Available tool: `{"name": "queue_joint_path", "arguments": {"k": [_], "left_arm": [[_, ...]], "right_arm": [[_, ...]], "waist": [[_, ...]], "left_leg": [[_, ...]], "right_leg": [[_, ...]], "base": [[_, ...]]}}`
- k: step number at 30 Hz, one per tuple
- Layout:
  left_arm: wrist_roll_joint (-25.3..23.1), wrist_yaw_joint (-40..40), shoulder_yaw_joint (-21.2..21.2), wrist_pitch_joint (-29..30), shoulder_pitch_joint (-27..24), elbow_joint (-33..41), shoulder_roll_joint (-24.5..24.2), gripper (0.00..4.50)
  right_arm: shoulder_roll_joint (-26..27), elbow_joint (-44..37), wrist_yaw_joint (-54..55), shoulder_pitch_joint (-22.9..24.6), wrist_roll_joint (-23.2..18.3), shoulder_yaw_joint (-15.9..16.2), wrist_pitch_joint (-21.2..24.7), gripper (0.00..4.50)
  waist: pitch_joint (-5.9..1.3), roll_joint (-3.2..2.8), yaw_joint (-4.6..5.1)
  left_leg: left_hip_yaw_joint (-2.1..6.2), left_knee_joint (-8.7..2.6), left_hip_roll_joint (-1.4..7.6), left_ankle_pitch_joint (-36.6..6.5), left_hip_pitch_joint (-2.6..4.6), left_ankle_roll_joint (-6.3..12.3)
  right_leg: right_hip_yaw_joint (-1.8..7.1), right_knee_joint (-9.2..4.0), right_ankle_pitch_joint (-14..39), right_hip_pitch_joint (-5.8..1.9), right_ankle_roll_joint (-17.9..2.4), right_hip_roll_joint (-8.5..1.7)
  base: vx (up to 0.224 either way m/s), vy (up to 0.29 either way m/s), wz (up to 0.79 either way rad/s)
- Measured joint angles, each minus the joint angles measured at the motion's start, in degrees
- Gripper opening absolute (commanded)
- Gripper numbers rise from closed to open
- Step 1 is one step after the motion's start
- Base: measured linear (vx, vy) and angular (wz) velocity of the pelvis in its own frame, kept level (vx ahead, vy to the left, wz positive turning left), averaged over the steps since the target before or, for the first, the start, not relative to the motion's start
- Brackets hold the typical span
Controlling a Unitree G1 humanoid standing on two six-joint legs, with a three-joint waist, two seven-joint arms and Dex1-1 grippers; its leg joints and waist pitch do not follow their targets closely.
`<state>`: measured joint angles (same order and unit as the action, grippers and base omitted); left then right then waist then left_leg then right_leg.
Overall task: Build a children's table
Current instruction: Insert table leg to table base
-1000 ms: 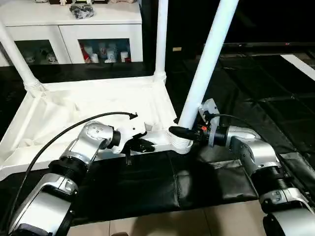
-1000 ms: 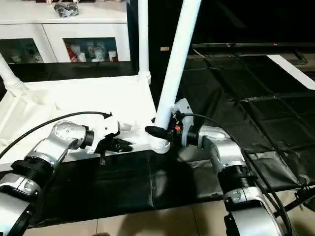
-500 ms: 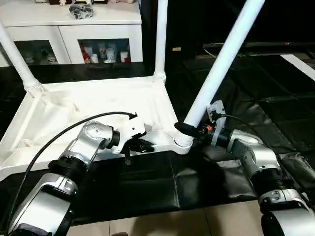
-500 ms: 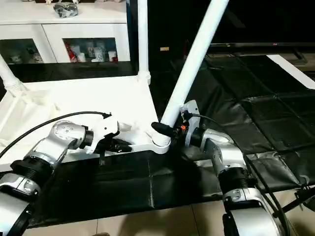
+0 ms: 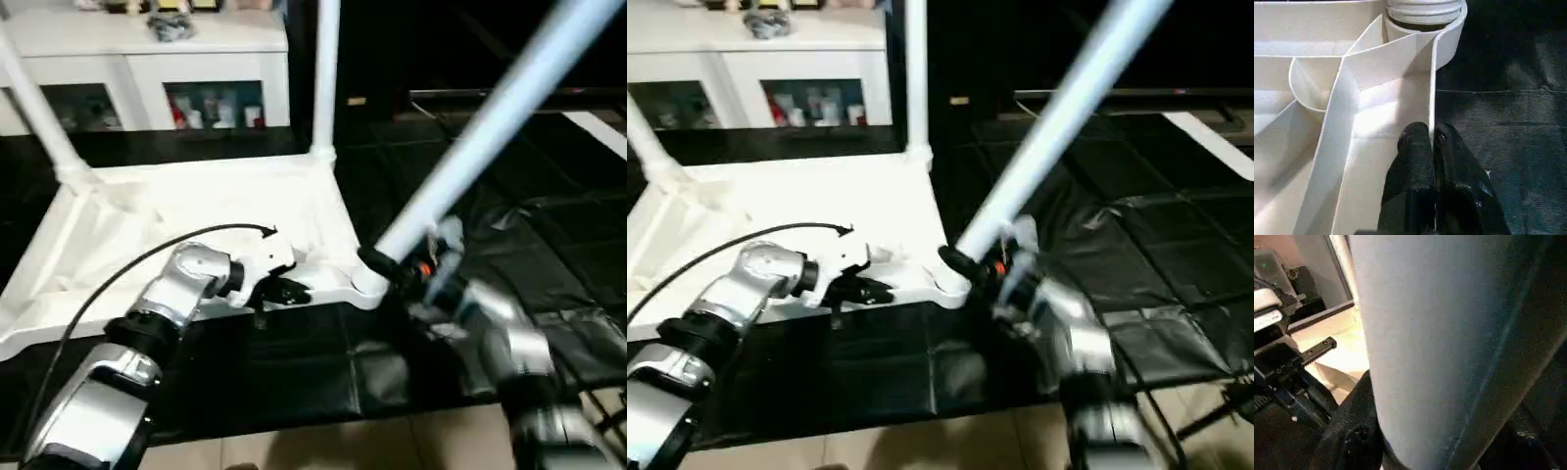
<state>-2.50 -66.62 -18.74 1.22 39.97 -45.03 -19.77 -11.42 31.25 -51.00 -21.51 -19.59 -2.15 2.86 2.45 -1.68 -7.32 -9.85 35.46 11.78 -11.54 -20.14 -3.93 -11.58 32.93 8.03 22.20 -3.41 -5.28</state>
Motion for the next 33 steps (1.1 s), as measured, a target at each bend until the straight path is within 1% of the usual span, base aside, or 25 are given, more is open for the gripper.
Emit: {"name": "queue_joint_path", "arguments": {"k": [3, 5, 8, 10, 11, 13, 14, 15, 16, 17, 18, 19, 20, 21, 22, 23, 24, 25, 26, 27, 28, 29, 31, 33], "left_arm": [[0.0, 0.0, -0.3, -0.2, 0.0, -0.3, 0.2, 0.0], [0.0, -0.1, -0.4, -0.5, 0.0, -0.6, 0.4, 0.0], [-0.4, 0.0, -0.4, -1.3, 0.0, -1.2, 0.4, 0.0], [-0.7, 0.0, -0.4, -1.5, 0.0, -1.4, 0.4, 0.0], [-0.9, 0.0, -0.4, -1.5, 0.0, -1.6, 0.2, 0.0], [-1.3, 0.0, -0.4, -1.5, 0.0, -1.8, -0.1, 0.0], [-1.3, 0.0, -0.4, -1.5, 0.0, -2.0, -0.2, 0.0], [-1.4, 0.1, -0.4, -1.4, 0.0, -2.2, -0.4, 0.0], [-1.5, 0.1, -0.4, -1.4, 0.0, -2.2, -0.5, 0.0], [-1.7, 0.1, -0.4, -1.6, 0.0, -2.2, -0.6, 0.0], [-1.8, 0.1, -0.4, -1.7, 0.0, -2.3, -0.7, 0.0], [-2.2, 0.0, -0.6, -2.2, 0.0, -2.5, -0.8, 0.0], [-2.4, -0.1, -1.1, -3.0, 0.0, -2.5, -1.0, 0.0], [-2.5, -0.5, -1.3, -3.6, 0.0, -2.5, -1.3, 0.0], [-2.7, -1.1, -1.4, -4.2, 0.0, -2.5, -1.6, 0.0], [-2.9, -1.8, -1.6, -4.6, 0.1, -2.5, -1.8, 0.0], [-3.0, -2.2, -1.9, -5.0, 0.4, -2.6, -2.0, 0.0], [-3.2, -2.5, -2.3, -5.2, 0.6, -2.7, -2.1, 0.0], [-3.5, -2.6, -2.5, -5.5, 0.7, -2.8, -2.1, 0.0], [-3.9, -2.8, -2.6, -5.8, 0.8, -2.9, -2.0, 0.0], [-4.1, -3.1, -2.8, -6.1, 0.9, -2.9, -2.1, 0.0], [-4.2, -3.5, -3.0, -6.5, 1.2, -3.0, -2.0, 0.0], [-4.2, -4.0, -3.2, -6.8, 1.4, -3.2, -2.0, 0.0], [-4.4, -4.2, -3.6, -7.5, 1.8, -3.4, -2.0, 0.0]], "right_arm": [[-0.8, -3.7, 0.6, 2.0, 2.2, 1.3, -1.1, 1.93], [-2.5, -5.5, 1.0, 2.5, 5.1, 3.9, -2.5, 1.93], [-3.9, -5.6, 0.9, 1.4, 8.0, 6.5, -3.2, 1.93], [-4.1, -4.3, 0.4, 0.2, 8.5, 7.1, -3.2, 1.93], [-4.1, -2.6, -0.3, -1.2, 8.8, 7.5, -3.2, 1.93], [-3.8, 0.0, -1.1, -3.3, 9.2, 8.1, -2.8, 1.93], [-3.6, 1.6, -1.6, -4.3, 9.4, 8.2, -2.4, 1.93], [-3.3, 2.5, -1.9, -5.1, 9.4, 8.2, -2.3, 1.93], [-3.1, 3.3, -2.1, -5.6, 9.4, 8.2, -2.3, 1.93], [-2.8, 4.2, -2.3, -6.2, 9.4, 8.2, -2.3, 1.93], [-2.8, 4.8, -2.5, -6.4, 9.2, 8.1, -2.3, 1.93], [-2.7, 5.3, -3.0, -6.9, 9.0, 8.1, -2.4, 1.93], [-2.7, 5.9, -4.3, -7.3, 8.8, 8.1, -2.4, 1.93], [-2.7, 6.2, -5.0, -7.6, 8.6, 8.1, -2.4, 1.93], [-2.8, 6.5, -5.8, -7.7, 8.5, 8.2, -2.4, 1.93], [-2.9, 6.9, -6.9, -7.9, 8.5, 8.2, -2.5, 1.93], [-2.9, 7.1, -7.7, -8.0, 8.5, 8.3, -2.6, 1.93], [-3.1, 7.2, -8.6, -8.0, 8.5, 8.3, -2.8, 1.93], [-3.2, 7.4, -9.6, -8.0, 8.5, 8.8, -3.0, 1.93], [-3.5, 7.5, -10.4, -8.0, 8.5, 9.0, -3.1, 1.93], [-3.8, 7.6, -11.4, -8.2, 8.5, 9.1, -3.1, 1.93], [-4.2, 7.7, -12.5, -8.5, 8.5, 9.3, -3.3, 1.93], [-4.6, 7.8, -13.7, -8.8, 8.7, 9.4, -3.5, 1.93], [-4.7, 7.9, -14.3, -9.1, 9.1, 9.4, -3.6, 1.93]], "waist": [[-0.04, -0.13, -0.17], [-0.05, -0.14, -0.19], [-0.15, -0.01, -0.01], [-0.19, 0.05, 0.42], [-0.19, 0.06, 0.86], [-0.18, 0.06, 1.48], [-0.15, -0.01, 1.93], [-0.13, -0.05, 2.26], [-0.13, -0.01, 2.41], [-0.1, 0.08, 2.4], [-0.02, 0.54, 2.42], [0.06, 0.85, 2.46], [0.12, 0.89, 2.24], [0.13, 0.59, 2.12], [0.11, 0.3, 2.15], [0.03, -0.24, 2.2], [0.03, -0.25, 1.99], [-0.04, 0.38, 2.04], [-0.31, 1.56, 1.8], [-0.4, 1.59, 1.29], [-0.52, 1.47, 0.73], [-0.79, 1.29, 0.12], [-1.01, 1.25, -0.35], [-1.06, 1.32, -0.63]], "left_leg": [[0.03, 0.0, 0.0, 0.0, 0.21, 0.0], [0.06, 0.0, 0.01, 0.0, 0.23, 0.0], [0.12, 0.0, 0.03, 0.0, 0.33, 0.0], [0.17, 0.0, 0.06, 0.0, 0.53, 0.0], [0.18, 0.0, 0.07, 0.0, 0.77, 0.01], [0.31, -0.04, 0.22, 0.0, 0.98, 0.04], [0.5, -0.04, 0.46, 0.0, 1.08, 0.05], [0.59, -0.11, 0.67, 0.0, 1.15, 0.04], [0.61, -0.13, 0.71, 0.0, 1.15, 0.04], [0.51, -0.15, 0.69, -0.1, 1.19, 0.03], [0.23, -0.14, 0.38, -0.1, 1.44, 0.01], [0.24, -0.18, -0.04, -0.2, 2.1, -0.17], [0.06, 0.28, -0.23, -0.9, 2.27, -0.22], [0.21, 0.34, -0.02, -1.0, 2.06, -0.11], [0.43, 0.33, 0.44, -1.0, 2.01, -0.12], [1.01, 0.23, 1.48, -1.1, 1.61, -0.25], [0.99, 0.34, 1.53, -1.0, 1.49, -0.37], [0.43, 0.51, 0.96, -1.0, 1.92, -0.41], [0.0, 0.52, 0.15, -1.2, 2.47, -0.69], [0.21, 0.23, -0.24, -1.2, 2.52, -0.73], [0.28, -0.03, -0.36, -1.2, 2.38, -0.72], [0.33, -0.22, -0.36, -1.1, 1.92, -0.78], [0.29, -0.44, -0.2, -0.5, 1.6, -0.9], [0.24, -0.44, -0.12, -0.5, 1.38, -0.91]], "right_leg": [[-0.11, -0.06, 0.0, -0.23, 0.0, 0.0], [-0.22, -0.13, 0.0, -0.33, 0.0, -0.02], [-0.32, -0.21, 0.0, -0.52, 0.0, -0.02], [-0.45, -0.38, 0.0, -0.8, 0.0, -0.02], [-0.55, -0.56, 0.0, -1.07, 0.0, -0.02], [-1.14, -1.09, 0.0, -1.6, 0.0, -0.06], [-1.73, -1.61, 0.0, -2.1, 0.0, -0.06], [-1.91, -1.88, 0.0, -2.45, 0.1, 0.05], [-1.82, -1.82, 0.0, -2.52, 0.1, 0.09], [-1.28, -1.3, 0.1, -2.4, 0.2, 0.13], [-0.46, -0.54, 0.1, -2.15, 0.2, 0.1], [-0.24, -0.24, 0.1, -1.95, 0.2, -0.06], [-0.86, -0.43, 0.1, -1.87, 0.2, -0.19], [-1.96, -0.85, 0.1, -2.15, 0.2, -0.36], [-3.18, -1.66, 0.1, -2.65, 0.2, -0.37], [-3.77, -2.16, 0.5, -3.59, 0.6, -0.09], [-2.22, -0.12, 1.7, -3.07, 1.0, 0.16], [0.83, 1.69, 2.2, -2.51, 1.0, -0.08], [2.52, 3.22, 2.9, -1.94, 1.2, -0.22], [2.87, 3.4, 3.3, -1.92, 1.5, -0.2], [2.94, 3.38, 3.4, -1.72, 1.4, -0.2], [2.94, 3.38, 3.4, -1.27, 1.4, -0.15], [2.93, 3.37, 3.3, -0.89, 1.2, 0.03], [2.91, 3.33, 3.1, -0.71, 0.8, 0.09]], "base": [[0.0, 0.0, 0.0], [0.0, 0.0, 0.0], [0.0, 0.0, 0.0], [0.0, 0.0, 0.0], [0.0, 0.0, 0.0], [0.0, 0.0, 0.0], [0.0, 0.0, 0.0], [0.0, 0.0, 0.0], [0.0, 0.0, 0.0], [0.0, 0.0, 0.0], [0.0, 0.0, 0.0], [0.0, 0.0, 0.0], [0.0, 0.0, 0.0], [0.0, 0.0, 0.0], [0.0, 0.0, 0.0], [0.071, 0.017, -0.1], [0.105, 0.008, 0.06], [0.105, 0.008, 0.06], [0.079, -0.024, 0.14], [0.0, 0.0, 0.0], [0.0, 0.0, 0.0], [0.0, 0.0, 0.0], [0.0, 0.0, 0.0], [0.0, 0.0, 0.0]]}}
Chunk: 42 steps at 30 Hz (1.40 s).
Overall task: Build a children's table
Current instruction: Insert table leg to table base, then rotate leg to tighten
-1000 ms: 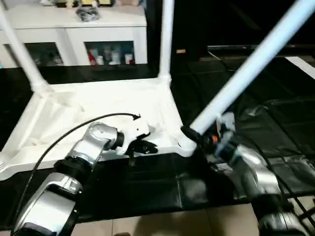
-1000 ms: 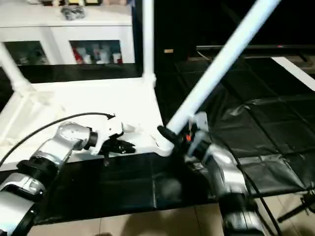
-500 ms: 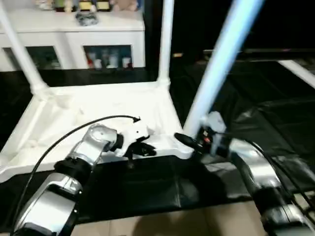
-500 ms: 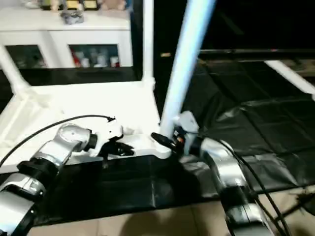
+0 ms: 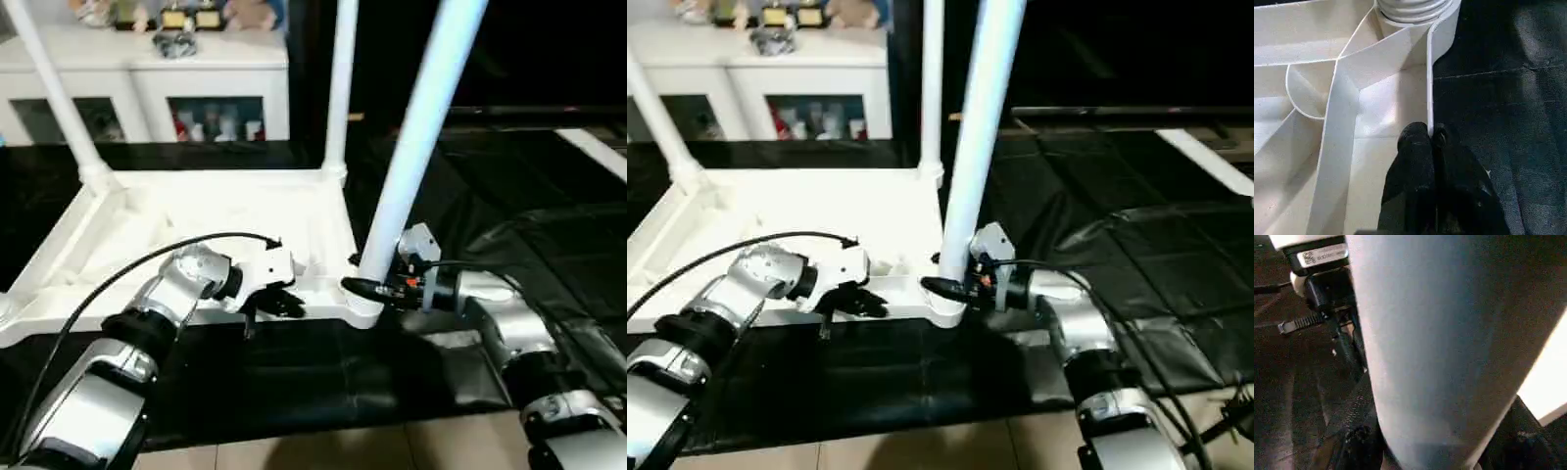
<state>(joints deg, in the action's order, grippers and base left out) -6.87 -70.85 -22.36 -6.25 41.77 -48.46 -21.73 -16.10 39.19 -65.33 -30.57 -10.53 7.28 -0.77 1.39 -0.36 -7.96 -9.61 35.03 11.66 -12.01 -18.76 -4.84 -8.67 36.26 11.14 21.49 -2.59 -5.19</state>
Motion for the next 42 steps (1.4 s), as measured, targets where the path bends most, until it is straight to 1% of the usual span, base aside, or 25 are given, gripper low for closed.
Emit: {"name": "queue_joint_path", "arguments": {"k": [7, 19, 42], "left_arm": [[-0.4, -0.2, -0.5, -0.5, 1.3, -2.0, 0.3, 0.0], [-0.5, -0.9, -0.5, -0.9, 2.3, -4.0, 0.4, 0.0], [-0.5, -1.4, -0.5, -0.7, 2.9, -5.2, 0.4, 0.0]], "right_arm": [[0.0, 0.5, -0.5, -0.6, 1.1, 0.2, -0.6, 1.93], [0.2, 1.5, -0.9, -1.0, 1.7, 0.2, -2.2, 1.93], [0.7, 2.1, -0.8, -1.0, 2.1, 0.1, -3.5, 1.93]], "waist": [[0.01, 0.0, -0.04], [0.01, 0.0, 0.03], [0.01, -0.01, 0.1]], "left_leg": [[-0.03, -0.04, 0.01, 0.0, 0.08, -0.01], [-0.03, -0.11, 0.01, 0.0, 0.13, -0.01], [-0.03, -0.19, 0.02, 0.0, 0.22, -0.02]], "right_leg": [[-0.04, -0.09, 0.1, -0.05, 0.2, 0.0], [-0.06, -0.11, 0.1, -0.06, 0.2, 0.01], [-0.06, -0.11, 0.1, -0.08, 0.2, 0.03]], "base": [[0.0, 0.0, 0.0], [0.0, 0.0, 0.0], [0.0, 0.0, 0.0]]}}
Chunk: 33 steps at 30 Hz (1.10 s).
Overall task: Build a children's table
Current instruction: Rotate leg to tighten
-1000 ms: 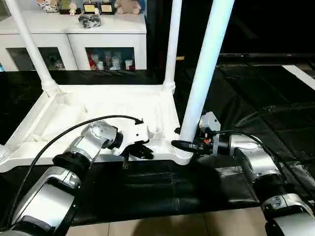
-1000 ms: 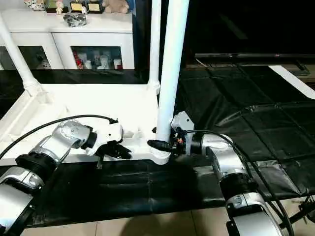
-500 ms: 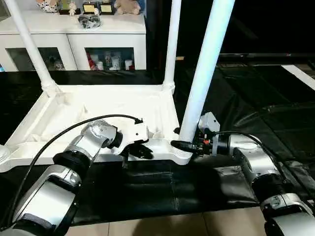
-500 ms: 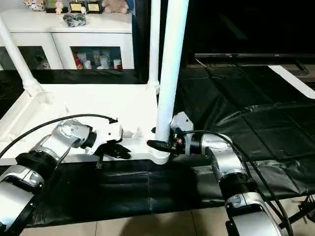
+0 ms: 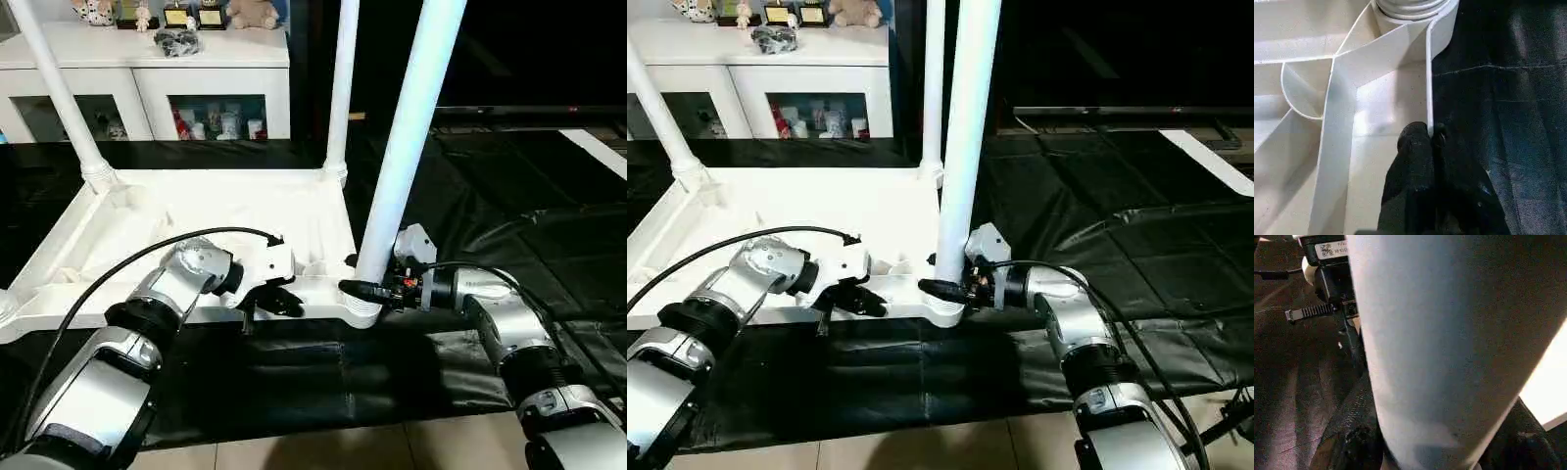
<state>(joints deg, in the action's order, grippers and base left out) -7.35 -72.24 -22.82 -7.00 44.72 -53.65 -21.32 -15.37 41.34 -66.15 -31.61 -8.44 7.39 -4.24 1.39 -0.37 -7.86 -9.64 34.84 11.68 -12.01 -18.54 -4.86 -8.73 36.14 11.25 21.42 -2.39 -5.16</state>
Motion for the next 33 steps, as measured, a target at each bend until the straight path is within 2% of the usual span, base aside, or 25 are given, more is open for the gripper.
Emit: {"name": "queue_joint_path", "arguments": {"k": [4, 10, 15, 19, 23, 33], "left_arm": [[0.5, 0.0, 0.7, 1.6, 0.2, -0.6, 0.1, 0.0], [1.1, 4.4, 4.0, 9.0, -0.4, 0.1, 1.2, 0.0], [3.5, 11.4, 7.8, 22.2, -4.9, 9.8, 3.1, 0.0], [4.3, 16.9, 9.5, 30.1, -7.2, 16.5, 5.5, 0.0], [3.3, 20.7, 9.6, 33.0, -8.7, 21.6, 7.1, 0.0], [1.4, 23.6, 8.0, 34.5, -8.9, 23.6, 6.9, 0.0]], "right_arm": [[1.0, 0.7, 1.9, 0.0, 0.0, -0.3, -0.1, 1.93], [4.7, 3.2, 13.7, -0.1, 0.1, -2.8, -0.4, 1.93], [9.0, 7.9, 25.1, -3.1, 0.1, -5.6, 0.6, 1.93], [11.1, 12.6, 33.4, -7.9, 0.4, -7.1, 2.6, 1.93], [12.5, 16.0, 38.9, -11.6, 1.4, -7.7, 3.1, 1.93], [12.7, 17.7, 39.4, -12.7, 1.9, -8.3, 3.6, 1.93]], "waist": [[0.0, -0.01, 0.13], [0.04, -0.04, 1.45], [0.05, 0.01, 2.92], [0.07, 0.12, 3.43], [0.0, 0.34, 3.13], [-0.01, 0.36, 2.8]], "left_leg": [[0.0, -0.03, 0.0, 0.0, 0.1, 0.0], [0.0, -0.03, -0.02, 0.0, 0.24, -0.02], [-0.02, -0.02, -0.03, 0.0, 0.27, -0.01], [-0.03, -0.1, -0.03, 0.0, 0.13, 0.0], [-0.06, -0.33, 0.05, 0.0, -0.57, -0.05], [-0.11, -0.33, 0.05, 0.0, -0.41, -0.07]], "right_leg": [[-0.01, 0.0, 0.0, -0.05, 0.0, 0.0], [-0.03, -0.24, 0.0, -0.13, 0.0, 0.0], [-0.03, -0.64, 0.0, -0.31, 0.0, -0.01], [-0.05, -0.9, -0.6, -0.14, -0.1, 0.0], [-0.04, -0.81, -0.7, 0.65, -0.4, 0.13], [-0.01, -0.83, -0.6, 0.56, -0.3, 0.13]], "base": [[0.0, 0.0, 0.0], [0.0, 0.0, 0.0], [0.0, 0.0, 0.0], [0.0, 0.0, 0.0], [0.0, 0.0, 0.0], [0.0, 0.0, 0.0]]}}
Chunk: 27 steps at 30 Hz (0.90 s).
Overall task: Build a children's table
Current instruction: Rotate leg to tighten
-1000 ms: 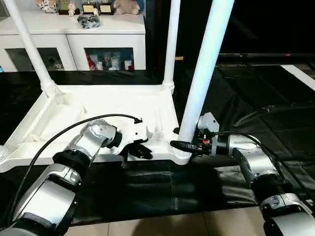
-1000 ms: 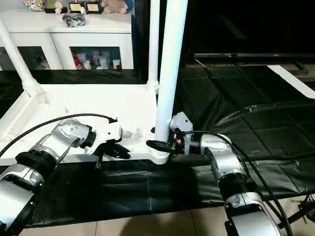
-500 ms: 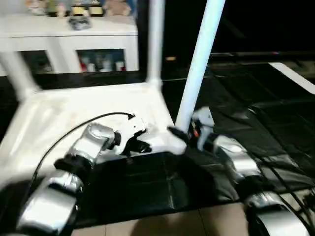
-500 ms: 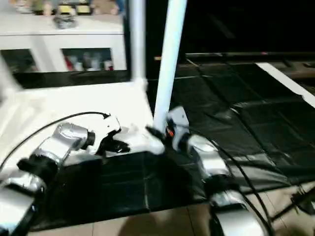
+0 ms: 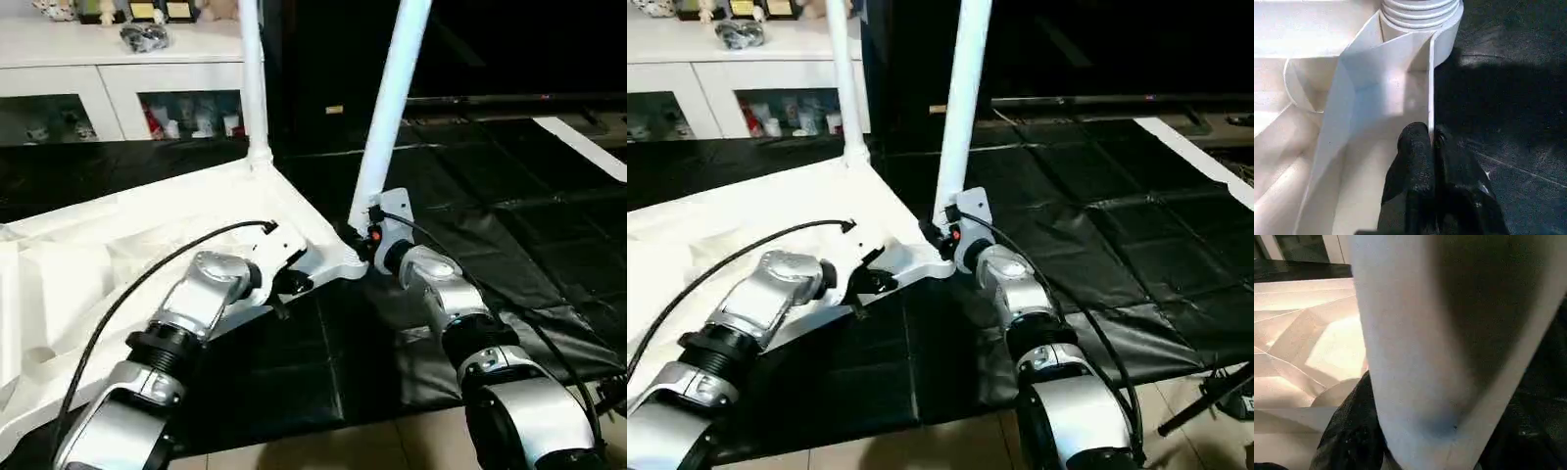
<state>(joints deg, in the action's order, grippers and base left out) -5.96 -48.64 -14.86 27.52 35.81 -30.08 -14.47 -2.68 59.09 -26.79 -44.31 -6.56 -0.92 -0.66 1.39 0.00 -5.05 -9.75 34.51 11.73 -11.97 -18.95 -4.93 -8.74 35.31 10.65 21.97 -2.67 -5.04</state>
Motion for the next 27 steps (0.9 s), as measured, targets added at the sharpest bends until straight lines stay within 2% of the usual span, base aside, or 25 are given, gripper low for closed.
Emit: {"name": "queue_joint_path", "arguments": {"k": [1, 2, 3, 4, 8, 11, 15, 16, 19, 20, 23, 27], "left_arm": [[-0.1, 0.2, -0.1, 0.1, 0.0, 0.1, 0.0, 0.0], [-0.1, 0.2, -0.2, 0.2, 0.0, 0.2, 0.0, 0.0], [-0.2, 0.2, -0.2, 0.1, 0.0, 0.2, 0.0, 0.0], [-0.4, 0.2, -0.2, 0.1, 0.0, 0.2, 0.0, 0.0], [-0.4, 0.2, -0.4, -1.4, 0.0, -0.3, -0.2, 0.0], [-0.4, 0.0, -0.9, -3.2, 0.1, -1.1, -0.6, 0.0], [-0.4, -0.6, -1.2, -5.0, 0.7, -2.7, -0.9, 0.0], [-0.4, -0.7, -1.2, -5.4, 0.8, -3.0, -0.9, 0.0], [-0.4, -1.2, -1.3, -6.7, 1.4, -4.2, -1.4, 0.0], [-0.3, -1.8, -1.4, -7.8, 1.7, -5.0, -1.8, 0.0], [-0.5, -2.7, -1.8, -10.5, 2.8, -7.5, -2.7, 0.0], [-0.5, -4.5, -1.9, -12.8, 3.1, -8.6, -3.8, 0.0]], "right_arm": [[0.0, 0.3, 0.0, -0.2, 0.0, 0.0, 0.0, 1.93], [0.0, 0.3, 0.0, -0.2, 0.0, -0.1, 0.0, 2.28], [0.0, 0.4, 0.0, -0.2, 0.1, -0.1, 0.0, 2.28], [0.0, 0.5, -0.1, -0.2, 0.1, -0.1, 0.0, 2.49], [0.1, 1.8, -0.2, 0.2, 0.1, -0.9, -0.4, 2.72], [0.0, 1.9, -0.9, 0.4, 0.0, -1.0, -1.2, 3.09], [-0.3, 1.4, -2.6, 1.5, -0.4, -1.3, -2.3, 3.28], [-0.5, 1.2, -3.2, 1.8, -0.6, -1.6, -2.4, 3.5], [-1.7, 1.7, -6.1, 4.9, -0.3, -1.0, -2.3, 3.62], [-2.2, 0.5, -7.7, 5.8, -0.6, -1.0, -2.3, 3.9], [-4.3, -1.5, -13.9, 7.0, -1.0, -0.8, -1.0, 4.01], [-6.5, -3.7, -19.6, 9.3, -1.8, -0.1, -0.8, 4.4]], "waist": [[0.0, 0.0, 0.02], [0.0, 0.0, 0.02], [0.0, 0.0, 0.02], [0.0, 0.0, 0.02], [0.01, -0.01, -0.03], [0.01, -0.02, -0.01], [0.02, -0.03, -0.04], [0.02, -0.03, -0.02], [0.09, -0.14, -0.07], [0.17, -0.3, 0.04], [0.18, -0.31, -0.1], [0.19, -0.33, -0.32]], "left_leg": [[0.0, 0.0, 0.0, 0.0, 0.0, -0.01], [0.0, 0.0, 0.0, 0.0, 0.01, -0.01], [0.0, 0.0, 0.0, 0.0, 0.0, -0.01], [0.0, 0.0, 0.0, 0.0, 0.0, -0.01], [0.0, 0.01, 0.0, 0.0, -0.04, -0.01], [0.0, 0.0, 0.0, 0.0, -0.03, -0.01], [0.01, 0.01, 0.0, 0.0, -0.03, -0.01], [0.01, 0.01, 0.0, 0.0, -0.03, -0.02], [0.02, 0.01, 0.0, 0.0, -0.09, -0.01], [0.01, 0.01, -0.01, 0.0, -0.1, -0.01], [0.04, 0.01, 0.02, 0.0, -0.11, -0.01], [0.03, 0.02, 0.04, 0.0, -0.17, 0.0]], "right_leg": [[0.0, 0.0, 0.0, 0.0, 0.0, 0.0], [0.0, 0.0, 0.0, 0.0, 0.0, 0.0], [0.0, 0.0, 0.0, 0.0, 0.0, 0.0], [0.0, 0.0, 0.0, 0.0, 0.0, 0.0], [0.0, -0.01, 0.0, 0.0, 0.0, 0.0], [0.0, -0.01, 0.0, 0.01, 0.0, 0.0], [-0.01, -0.01, -0.1, 0.01, 0.0, 0.0], [-0.01, -0.01, -0.1, 0.01, 0.0, 0.0], [-0.03, -0.04, -0.1, 0.03, 0.0, 0.0], [0.0, -0.04, -0.1, 0.05, 0.0, 0.0], [-0.03, -0.04, -0.1, 0.05, 0.0, 0.05], [-0.03, -0.1, -0.1, 0.07, 0.0, 0.05]], "base": [[0.0, 0.0, 0.0], [0.0, 0.0, 0.0], [0.0, 0.0, 0.0], [0.0, 0.0, 0.0], [0.0, 0.0, 0.0], [0.0, 0.0, 0.0], [0.0, 0.0, 0.0], [0.0, 0.0, 0.0], [0.0, 0.0, 0.0], [0.0, 0.0, 0.0], [0.0, 0.0, 0.0], [0.0, 0.0, 0.0]]}}
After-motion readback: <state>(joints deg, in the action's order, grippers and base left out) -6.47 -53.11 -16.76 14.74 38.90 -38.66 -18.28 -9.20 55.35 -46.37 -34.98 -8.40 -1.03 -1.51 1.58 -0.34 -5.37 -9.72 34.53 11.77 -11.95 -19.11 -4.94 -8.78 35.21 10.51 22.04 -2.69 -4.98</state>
